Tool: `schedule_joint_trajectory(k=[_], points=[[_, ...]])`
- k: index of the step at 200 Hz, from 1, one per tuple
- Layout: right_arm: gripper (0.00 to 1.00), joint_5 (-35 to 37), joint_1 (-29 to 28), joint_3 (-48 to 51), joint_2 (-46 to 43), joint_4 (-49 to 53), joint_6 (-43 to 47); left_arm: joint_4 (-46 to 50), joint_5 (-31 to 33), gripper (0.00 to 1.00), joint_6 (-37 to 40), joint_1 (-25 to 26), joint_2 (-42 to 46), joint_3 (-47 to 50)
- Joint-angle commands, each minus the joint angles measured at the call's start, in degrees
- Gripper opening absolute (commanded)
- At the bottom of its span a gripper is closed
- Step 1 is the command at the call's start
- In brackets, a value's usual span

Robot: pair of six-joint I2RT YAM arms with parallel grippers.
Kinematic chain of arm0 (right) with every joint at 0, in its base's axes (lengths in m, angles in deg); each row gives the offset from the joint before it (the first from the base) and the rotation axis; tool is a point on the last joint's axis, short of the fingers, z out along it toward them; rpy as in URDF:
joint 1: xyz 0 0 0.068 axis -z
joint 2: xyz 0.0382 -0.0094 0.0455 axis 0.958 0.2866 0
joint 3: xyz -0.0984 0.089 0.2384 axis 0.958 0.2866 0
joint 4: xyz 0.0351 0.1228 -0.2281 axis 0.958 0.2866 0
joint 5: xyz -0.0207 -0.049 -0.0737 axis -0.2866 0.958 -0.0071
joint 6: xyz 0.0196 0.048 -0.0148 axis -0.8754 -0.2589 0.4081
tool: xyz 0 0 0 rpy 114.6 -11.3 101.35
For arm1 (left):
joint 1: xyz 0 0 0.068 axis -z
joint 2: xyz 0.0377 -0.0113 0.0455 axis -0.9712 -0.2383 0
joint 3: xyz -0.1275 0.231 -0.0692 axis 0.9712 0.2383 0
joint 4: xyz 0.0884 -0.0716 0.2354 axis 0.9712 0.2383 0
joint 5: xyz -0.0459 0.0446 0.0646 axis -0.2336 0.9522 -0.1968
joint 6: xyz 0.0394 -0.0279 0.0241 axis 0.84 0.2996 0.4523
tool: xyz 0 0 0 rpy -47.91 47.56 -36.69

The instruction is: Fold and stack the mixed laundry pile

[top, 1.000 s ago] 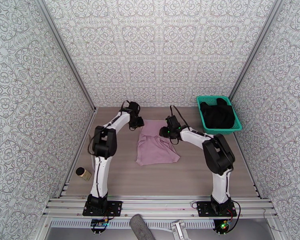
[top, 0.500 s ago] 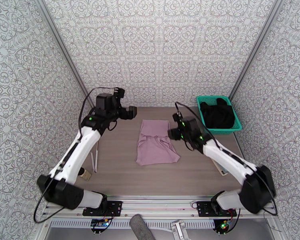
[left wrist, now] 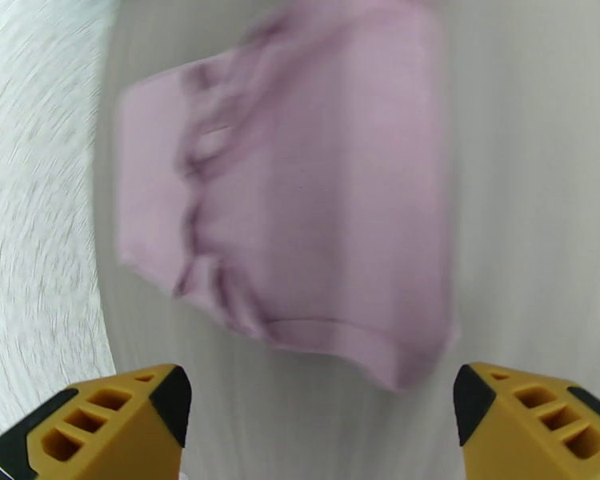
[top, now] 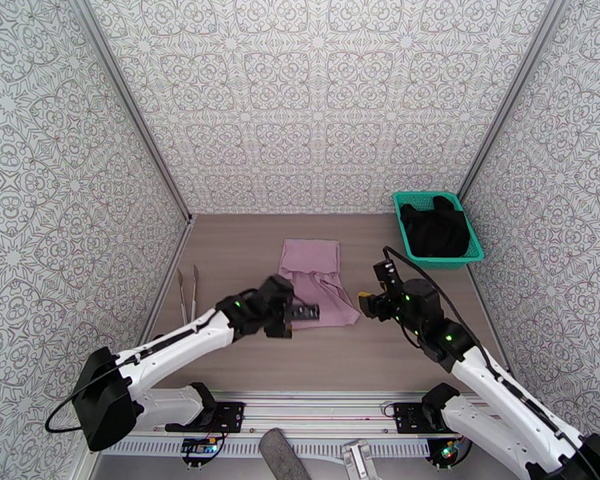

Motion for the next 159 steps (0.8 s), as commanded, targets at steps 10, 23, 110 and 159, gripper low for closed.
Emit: schedule_joint_trajectory(k=[10, 23, 110, 159], points=[[0.73, -2.02, 0.42, 2.87, -1.59, -2.54, 0.85, 9.29, 0.67, 0.82, 2.60, 0.73, -0.10, 0.68], [0.73, -2.00, 0.42, 3.14, -1.76, -2.47, 0.97, 10.67, -0.81, 0.80, 2.83, 0.74, -0.59, 1.00], [0.73, -2.66, 0.42, 2.50, 0.55, -1.08, -0.07, -5.50, -1.40, 0.71, 11.31, -5.31, -7.10, 4.81], [0.73, -3.10, 0.42, 1.89, 2.38, -0.90, -0.31, -8.15, -2.42, 0.71, 13.79, -6.63, -10.76, 6.41]])
